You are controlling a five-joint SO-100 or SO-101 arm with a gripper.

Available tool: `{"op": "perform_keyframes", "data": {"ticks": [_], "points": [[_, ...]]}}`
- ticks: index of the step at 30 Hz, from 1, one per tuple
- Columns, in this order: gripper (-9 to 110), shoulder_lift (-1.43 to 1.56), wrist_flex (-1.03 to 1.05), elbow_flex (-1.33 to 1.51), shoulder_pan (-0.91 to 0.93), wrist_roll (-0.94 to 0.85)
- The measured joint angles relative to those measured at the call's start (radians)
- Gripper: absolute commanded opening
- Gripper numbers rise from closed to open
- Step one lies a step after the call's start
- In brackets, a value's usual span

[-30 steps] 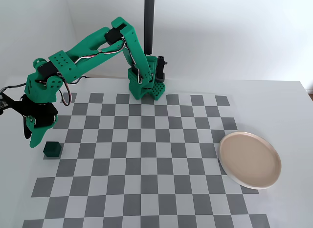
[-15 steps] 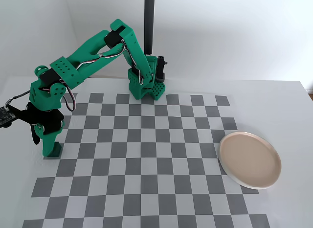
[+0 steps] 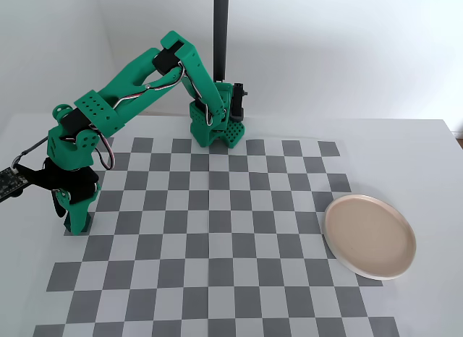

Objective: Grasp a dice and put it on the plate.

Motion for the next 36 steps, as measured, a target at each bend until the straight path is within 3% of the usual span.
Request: {"op": "perform_keyframes", "data": {"ticks": [36], "points": [[17,-0.058,-0.038,0.0,0.046,-0.046]]}}
